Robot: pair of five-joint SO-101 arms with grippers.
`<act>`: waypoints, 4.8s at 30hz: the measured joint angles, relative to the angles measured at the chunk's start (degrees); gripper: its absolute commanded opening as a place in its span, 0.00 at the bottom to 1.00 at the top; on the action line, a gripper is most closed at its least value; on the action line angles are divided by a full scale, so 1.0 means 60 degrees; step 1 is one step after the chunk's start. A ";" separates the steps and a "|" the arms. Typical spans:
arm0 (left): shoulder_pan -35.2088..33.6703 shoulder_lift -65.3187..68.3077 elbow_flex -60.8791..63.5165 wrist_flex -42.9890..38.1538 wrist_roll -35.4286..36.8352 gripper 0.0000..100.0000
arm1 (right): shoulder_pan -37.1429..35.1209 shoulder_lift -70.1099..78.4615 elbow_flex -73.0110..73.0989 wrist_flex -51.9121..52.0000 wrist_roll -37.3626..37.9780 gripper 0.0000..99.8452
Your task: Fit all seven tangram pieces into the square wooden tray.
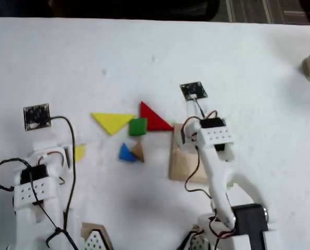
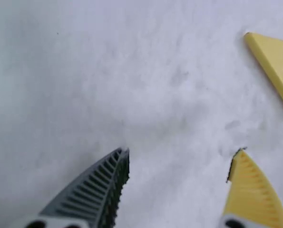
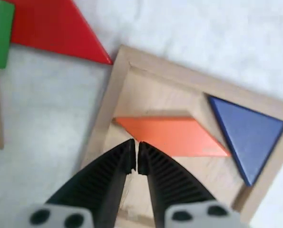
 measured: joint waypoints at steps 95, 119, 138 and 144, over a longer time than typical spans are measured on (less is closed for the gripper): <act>-0.0234 0.0000 0.0000 -0.0059 0.0000 0.16 | -0.2769 0.4454 -0.6007 0.0835 -0.1026 0.02; -0.0234 0.0000 0.0000 -0.0557 0.0000 0.03 | -0.4015 0.4454 -0.5158 0.2374 -0.2051 0.02; -0.0234 0.0000 0.0000 -0.0674 0.0000 0.03 | -0.5084 0.4454 -0.4674 0.1597 -0.1612 0.14; -0.0234 0.0000 0.0000 -0.0689 0.0000 0.03 | -0.5304 0.4454 -0.4015 0.0513 -0.1641 0.19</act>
